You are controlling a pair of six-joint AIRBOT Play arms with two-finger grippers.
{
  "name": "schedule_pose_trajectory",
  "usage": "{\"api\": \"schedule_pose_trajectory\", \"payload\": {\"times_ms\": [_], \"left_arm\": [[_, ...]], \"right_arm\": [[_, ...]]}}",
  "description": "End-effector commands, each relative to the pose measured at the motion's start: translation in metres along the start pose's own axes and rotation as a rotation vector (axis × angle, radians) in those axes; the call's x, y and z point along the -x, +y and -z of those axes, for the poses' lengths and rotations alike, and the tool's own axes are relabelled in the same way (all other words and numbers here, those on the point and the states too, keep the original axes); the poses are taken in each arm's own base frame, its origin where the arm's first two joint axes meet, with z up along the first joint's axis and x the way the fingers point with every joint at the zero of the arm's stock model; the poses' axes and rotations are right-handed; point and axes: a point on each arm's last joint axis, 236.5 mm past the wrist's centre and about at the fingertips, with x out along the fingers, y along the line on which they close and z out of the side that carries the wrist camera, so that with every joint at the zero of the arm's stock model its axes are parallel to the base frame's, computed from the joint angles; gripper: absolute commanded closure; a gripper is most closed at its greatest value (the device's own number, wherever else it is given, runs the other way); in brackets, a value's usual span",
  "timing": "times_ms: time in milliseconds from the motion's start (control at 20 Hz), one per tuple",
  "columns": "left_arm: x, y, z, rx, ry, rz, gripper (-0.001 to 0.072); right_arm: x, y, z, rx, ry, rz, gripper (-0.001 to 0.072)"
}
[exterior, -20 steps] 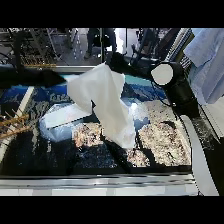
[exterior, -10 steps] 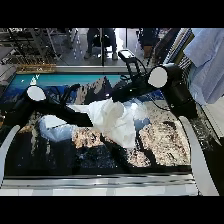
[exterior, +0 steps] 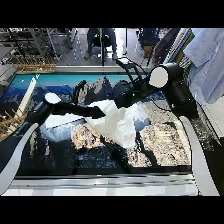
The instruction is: Fold the clothes and pants, and hang the long-sleeved shirts on hangers.
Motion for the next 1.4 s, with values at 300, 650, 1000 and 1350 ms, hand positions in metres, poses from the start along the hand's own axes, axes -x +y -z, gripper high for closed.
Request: {"api": "schedule_pose_trajectory", "payload": {"times_ms": [300, 650, 1000, 1350], "left_arm": [[-0.017, 0.064, -0.052, 0.114, -0.257, -0.138, 0.0689], [0.178, -0.086, -0.187, -0.185, -0.616, 0.003, 0.0690], [0.230, -0.163, -0.171, -0.291, -0.627, -0.156, 0.0690], [0.134, 0.014, -0.100, 0.060, -0.243, -0.364, 0.0313]], "right_arm": [[0.000, 0.002, 0.009, -0.019, 0.039, -0.007, 0.0696], [0.044, -0.079, 0.005, -0.246, -0.023, 0.369, 0.0697], [0.152, -0.011, -0.100, -0.134, -0.614, 0.257, 0.0698], [0.025, 0.007, -0.082, -0.247, -0.454, 0.102, 0.0698]]}}
